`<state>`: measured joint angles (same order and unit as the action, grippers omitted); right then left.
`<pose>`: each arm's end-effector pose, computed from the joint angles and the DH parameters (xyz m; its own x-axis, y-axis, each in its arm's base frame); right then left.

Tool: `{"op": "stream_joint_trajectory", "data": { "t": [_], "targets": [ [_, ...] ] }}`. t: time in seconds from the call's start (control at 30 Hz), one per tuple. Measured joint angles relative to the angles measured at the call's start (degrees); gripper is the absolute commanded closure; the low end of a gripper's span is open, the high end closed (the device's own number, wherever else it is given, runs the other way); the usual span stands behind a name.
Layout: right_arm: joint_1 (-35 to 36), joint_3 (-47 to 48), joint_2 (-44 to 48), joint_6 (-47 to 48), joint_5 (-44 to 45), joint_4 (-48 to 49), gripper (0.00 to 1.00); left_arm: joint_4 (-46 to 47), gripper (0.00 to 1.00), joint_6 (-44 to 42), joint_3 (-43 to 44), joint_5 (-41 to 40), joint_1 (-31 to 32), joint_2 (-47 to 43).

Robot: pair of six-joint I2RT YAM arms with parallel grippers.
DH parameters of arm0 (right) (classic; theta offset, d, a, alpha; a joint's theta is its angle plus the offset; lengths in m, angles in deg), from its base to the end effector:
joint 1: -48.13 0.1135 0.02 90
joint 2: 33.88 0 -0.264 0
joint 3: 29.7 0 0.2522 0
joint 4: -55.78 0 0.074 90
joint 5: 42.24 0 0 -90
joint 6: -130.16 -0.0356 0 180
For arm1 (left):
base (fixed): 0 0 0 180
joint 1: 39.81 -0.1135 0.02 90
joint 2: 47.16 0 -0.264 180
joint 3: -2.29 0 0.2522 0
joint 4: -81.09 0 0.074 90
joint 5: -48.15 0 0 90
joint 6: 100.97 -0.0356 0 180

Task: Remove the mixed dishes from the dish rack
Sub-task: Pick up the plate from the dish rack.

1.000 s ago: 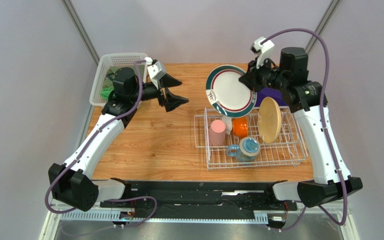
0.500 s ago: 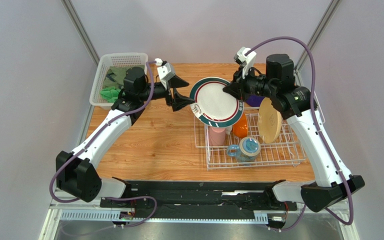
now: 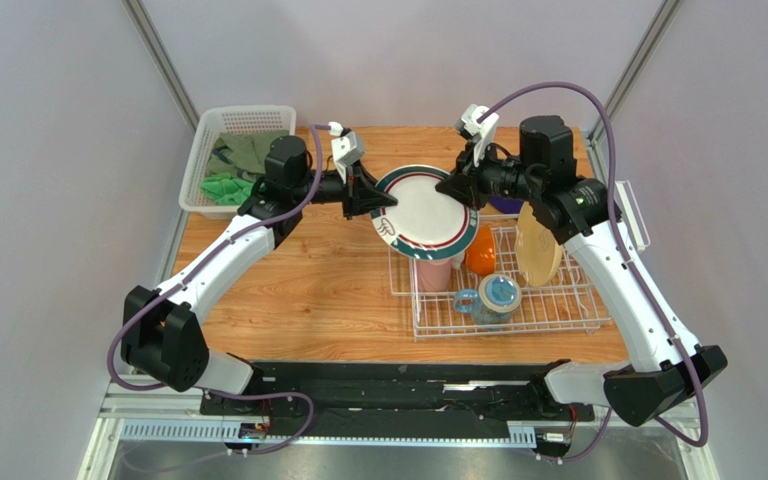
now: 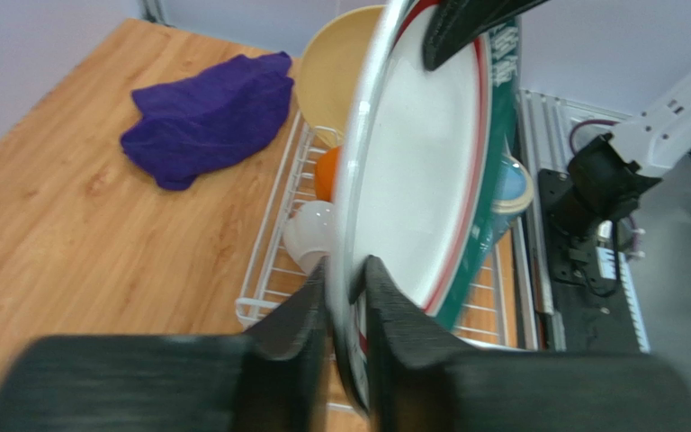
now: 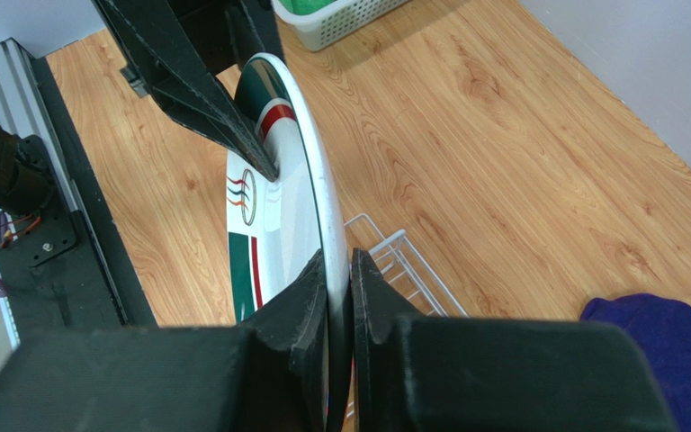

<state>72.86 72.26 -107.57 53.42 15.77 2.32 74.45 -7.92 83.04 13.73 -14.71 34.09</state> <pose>0.2303 0.1268 0.4420 -0.1950 -0.3040 -0.9325 -0.8578 0.5138 0.0119 0.2822 -0.1646 0.3605 -0.1646 0.0439 -0.9854 0.9736 0.1672 -0.1552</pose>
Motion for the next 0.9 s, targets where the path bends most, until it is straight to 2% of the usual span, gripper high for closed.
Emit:
{"op": "stream_joint_trajectory", "data": {
  "t": [0.03, 0.2, 0.3, 0.33, 0.43, 0.5, 0.6, 0.9],
  "targets": [
    [0.0, -0.2, 0.0, 0.2, 0.0, 0.2, 1.0, -0.1, 1.0, 0.5, 0.0, 0.4, 0.0, 0.0],
    [0.3, -1.3, 0.2, 2.8, -0.2, 1.1, 0.98, -0.5, 1.0, 3.0, 0.1, 1.0, -0.7, 0.2],
    [0.3, -2.2, 0.6, 2.9, -0.2, 1.8, 0.82, -0.8, 1.0, 3.0, 0.1, 0.9, -0.6, 0.2],
    [0.3, -2.3, 0.7, 3.0, -0.1, 1.9, 0.67, -0.9, 1.0, 3.0, 0.1, 1.0, -0.6, 0.2],
    [0.3, -2.8, 0.8, 2.4, 0.2, 2.3, 0.42, -1.6, 1.0, 2.1, 0.1, 1.1, -0.4, 0.2],
    [0.3, -3.0, 0.8, 2.3, 0.9, 2.8, 0.3, -2.8, 1.0, 1.6, 0.1, 1.0, -0.1, 0.2],
    [0.3, -3.2, 1.1, 2.4, 2.9, 3.4, 0.23, -4.4, 1.0, 0.9, 0.2, 0.2, 0.0, 0.2],
    [0.3, -7.5, 5.7, 2.6, 12.0, 4.8, 0.21, -8.2, 1.0, 1.6, 5.8, -7.5, -1.7, 1.0]
  ]
}}
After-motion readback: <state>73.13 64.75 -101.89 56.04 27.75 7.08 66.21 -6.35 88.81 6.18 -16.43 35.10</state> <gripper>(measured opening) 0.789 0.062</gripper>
